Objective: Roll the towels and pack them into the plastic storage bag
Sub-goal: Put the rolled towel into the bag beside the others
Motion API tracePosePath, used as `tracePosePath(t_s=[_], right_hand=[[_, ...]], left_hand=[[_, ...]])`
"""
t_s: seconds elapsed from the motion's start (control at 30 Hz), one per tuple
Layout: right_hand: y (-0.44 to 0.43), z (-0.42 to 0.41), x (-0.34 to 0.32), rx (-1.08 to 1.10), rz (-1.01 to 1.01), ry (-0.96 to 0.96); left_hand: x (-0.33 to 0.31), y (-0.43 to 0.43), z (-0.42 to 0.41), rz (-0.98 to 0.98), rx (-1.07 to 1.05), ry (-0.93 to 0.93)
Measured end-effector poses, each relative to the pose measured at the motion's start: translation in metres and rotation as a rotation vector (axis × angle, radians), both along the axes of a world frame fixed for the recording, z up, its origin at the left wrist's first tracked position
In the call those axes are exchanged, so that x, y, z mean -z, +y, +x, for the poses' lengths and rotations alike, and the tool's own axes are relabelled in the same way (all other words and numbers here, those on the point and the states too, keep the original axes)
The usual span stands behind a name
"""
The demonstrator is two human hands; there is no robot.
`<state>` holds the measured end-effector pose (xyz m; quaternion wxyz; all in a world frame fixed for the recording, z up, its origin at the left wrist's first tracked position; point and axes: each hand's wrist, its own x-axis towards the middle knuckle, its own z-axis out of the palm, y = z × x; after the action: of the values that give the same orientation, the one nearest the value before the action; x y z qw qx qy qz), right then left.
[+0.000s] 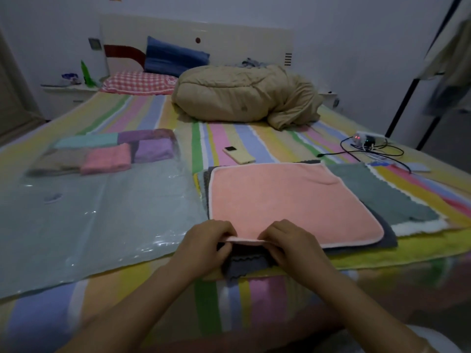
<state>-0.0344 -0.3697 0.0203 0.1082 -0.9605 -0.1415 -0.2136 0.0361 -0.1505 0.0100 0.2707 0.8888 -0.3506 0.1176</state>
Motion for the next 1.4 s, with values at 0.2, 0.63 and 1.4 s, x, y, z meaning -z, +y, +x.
tracePosePath(t_s=[0.2,0.63,1.4], right_hand=[[-0.060,0.002,0.000,0.099,0.003,-0.003],[-0.192,0.113,-0.042,0.678,0.330,-0.037],[-0.157,0.148,-0.032,0.787,0.374,0.308]], left_hand=[[-0.006,-0.006,0.027,-0.284,-0.160,0.186],[-0.018,-0.038,0.138,-0.411,-0.503,0.183],[-0.028,-0.090,0.201,0.192,-0.448,-0.272]])
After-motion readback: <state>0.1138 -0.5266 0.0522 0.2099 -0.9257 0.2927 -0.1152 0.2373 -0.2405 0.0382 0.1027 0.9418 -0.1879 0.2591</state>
